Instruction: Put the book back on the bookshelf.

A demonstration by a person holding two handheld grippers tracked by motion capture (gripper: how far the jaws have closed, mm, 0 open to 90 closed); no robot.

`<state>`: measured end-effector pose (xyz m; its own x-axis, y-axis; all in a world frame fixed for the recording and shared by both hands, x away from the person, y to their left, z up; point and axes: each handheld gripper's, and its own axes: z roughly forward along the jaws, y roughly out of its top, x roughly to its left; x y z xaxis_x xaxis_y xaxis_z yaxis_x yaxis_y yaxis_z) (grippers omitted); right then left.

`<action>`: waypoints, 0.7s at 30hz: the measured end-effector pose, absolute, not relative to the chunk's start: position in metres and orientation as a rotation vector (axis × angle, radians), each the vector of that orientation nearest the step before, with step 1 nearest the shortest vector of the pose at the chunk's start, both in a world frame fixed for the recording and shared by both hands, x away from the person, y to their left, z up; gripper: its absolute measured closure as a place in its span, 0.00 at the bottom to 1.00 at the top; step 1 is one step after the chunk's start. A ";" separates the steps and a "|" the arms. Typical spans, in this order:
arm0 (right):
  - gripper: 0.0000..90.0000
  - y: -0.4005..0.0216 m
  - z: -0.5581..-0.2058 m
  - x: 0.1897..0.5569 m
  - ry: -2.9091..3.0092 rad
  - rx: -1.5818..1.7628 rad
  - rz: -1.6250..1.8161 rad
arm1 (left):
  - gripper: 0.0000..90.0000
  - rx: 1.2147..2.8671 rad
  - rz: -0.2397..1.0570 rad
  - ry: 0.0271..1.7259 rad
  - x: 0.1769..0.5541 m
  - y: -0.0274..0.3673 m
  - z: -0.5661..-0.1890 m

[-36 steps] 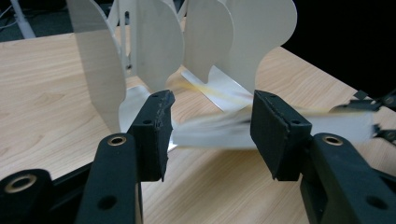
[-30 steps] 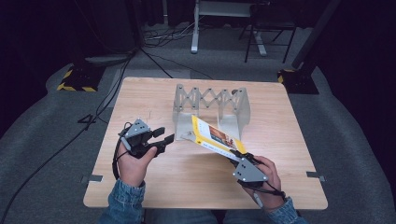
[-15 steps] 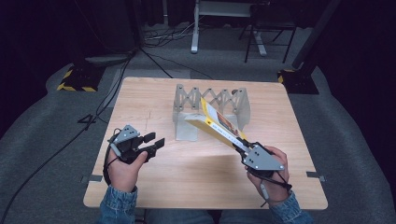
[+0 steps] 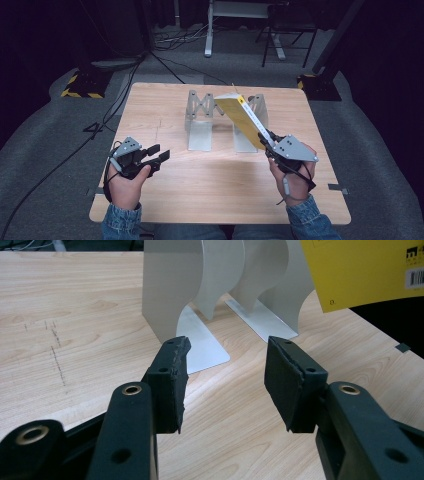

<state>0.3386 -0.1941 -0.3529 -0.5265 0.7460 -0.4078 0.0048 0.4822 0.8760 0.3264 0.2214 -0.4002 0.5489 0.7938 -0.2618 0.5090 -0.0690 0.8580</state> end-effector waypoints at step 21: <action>0.85 -0.172 -0.352 0.382 1.705 0.834 1.204 | 0.59 1.731 0.315 1.079 0.331 0.219 -0.404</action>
